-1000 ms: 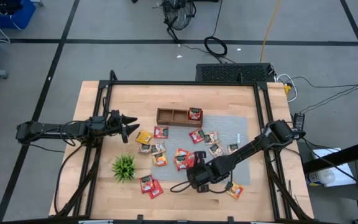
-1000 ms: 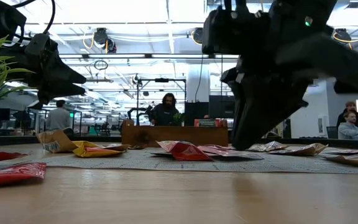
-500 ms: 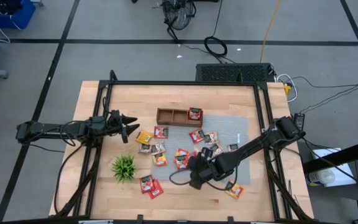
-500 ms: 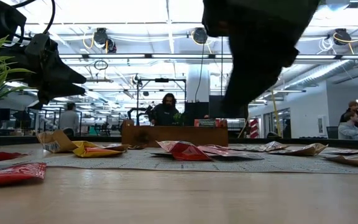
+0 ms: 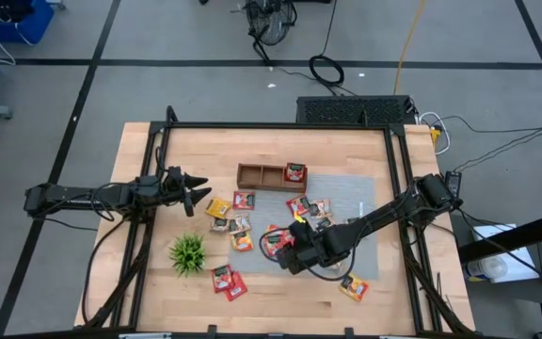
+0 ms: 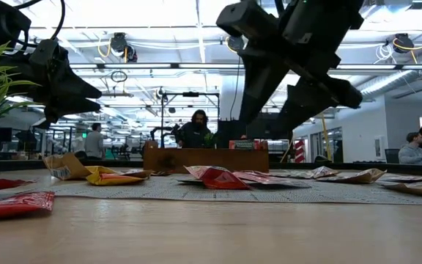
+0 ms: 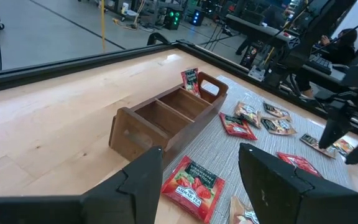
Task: Pick & Place Tea
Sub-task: Put the red tea bag into the right section of the wooden organizer
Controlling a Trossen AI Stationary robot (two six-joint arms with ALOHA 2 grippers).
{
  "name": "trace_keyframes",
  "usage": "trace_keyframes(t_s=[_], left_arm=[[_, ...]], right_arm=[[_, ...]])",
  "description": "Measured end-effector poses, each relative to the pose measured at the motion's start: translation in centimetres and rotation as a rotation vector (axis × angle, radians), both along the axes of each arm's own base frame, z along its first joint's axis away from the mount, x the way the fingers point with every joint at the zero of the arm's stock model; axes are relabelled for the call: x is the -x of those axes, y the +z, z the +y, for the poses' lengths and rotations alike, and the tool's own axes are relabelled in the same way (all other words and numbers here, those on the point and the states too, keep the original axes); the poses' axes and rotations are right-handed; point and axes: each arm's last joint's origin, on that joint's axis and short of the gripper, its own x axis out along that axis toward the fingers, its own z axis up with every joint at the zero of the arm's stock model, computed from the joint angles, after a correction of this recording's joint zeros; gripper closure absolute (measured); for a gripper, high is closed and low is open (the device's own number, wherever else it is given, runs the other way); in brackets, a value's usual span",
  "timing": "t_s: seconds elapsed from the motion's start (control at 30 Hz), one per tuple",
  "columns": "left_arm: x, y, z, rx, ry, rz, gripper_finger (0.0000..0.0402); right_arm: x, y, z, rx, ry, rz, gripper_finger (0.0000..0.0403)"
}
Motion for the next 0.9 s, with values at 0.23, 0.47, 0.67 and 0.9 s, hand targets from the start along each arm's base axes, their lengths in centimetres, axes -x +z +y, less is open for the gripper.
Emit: trace_keyframes(t_s=[0.23, 0.47, 0.67, 0.9], left_arm=[[0.0, 0.0, 0.0, 0.0, 0.0, 0.0, 0.019], [0.0, 0.0, 0.0, 0.0, 0.0, 0.0, 0.019], [0.0, 0.0, 0.0, 0.0, 0.0, 0.0, 0.019], [0.0, 0.0, 0.0, 0.0, 0.0, 0.0, 0.019]], right_arm=[[-0.6, 0.4, 0.1, -0.031, -0.049, 0.045, 0.0189], [-2.0, -0.4, 0.3, 0.027, -0.001, 0.083, 0.019], [-1.7, -1.7, 0.1, 0.031, -0.033, 0.18, 0.0191], [-1.9, -3.8, 0.1, 0.052, -0.036, 0.241, 0.0191]])
